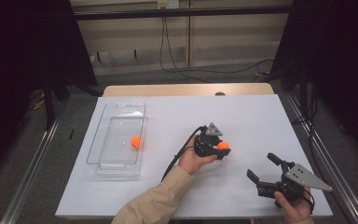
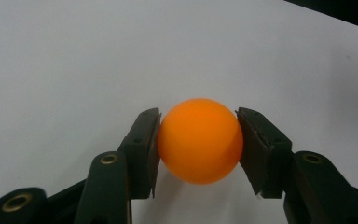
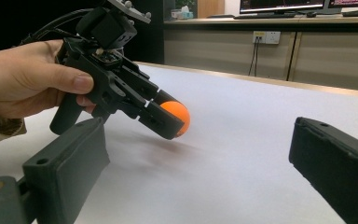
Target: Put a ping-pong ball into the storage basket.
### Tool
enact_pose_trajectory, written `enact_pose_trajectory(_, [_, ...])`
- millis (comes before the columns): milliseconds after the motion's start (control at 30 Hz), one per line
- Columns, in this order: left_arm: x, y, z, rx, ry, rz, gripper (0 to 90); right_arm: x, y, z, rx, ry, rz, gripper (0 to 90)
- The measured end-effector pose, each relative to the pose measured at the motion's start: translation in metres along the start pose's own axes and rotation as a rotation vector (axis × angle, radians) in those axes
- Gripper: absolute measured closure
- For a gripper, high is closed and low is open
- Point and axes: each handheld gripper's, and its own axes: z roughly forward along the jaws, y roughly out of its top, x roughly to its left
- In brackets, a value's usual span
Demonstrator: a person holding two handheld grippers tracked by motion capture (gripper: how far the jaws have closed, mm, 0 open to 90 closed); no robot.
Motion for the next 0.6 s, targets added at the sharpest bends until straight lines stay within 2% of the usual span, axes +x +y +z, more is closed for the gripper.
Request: enact_pose_trajectory(600, [0.0,-0.0034,-0.0079,0.002,-0.012,-0.014,51.0,0.0004,0.0001,0.0003,0.002,0.001,-0.001,3.7])
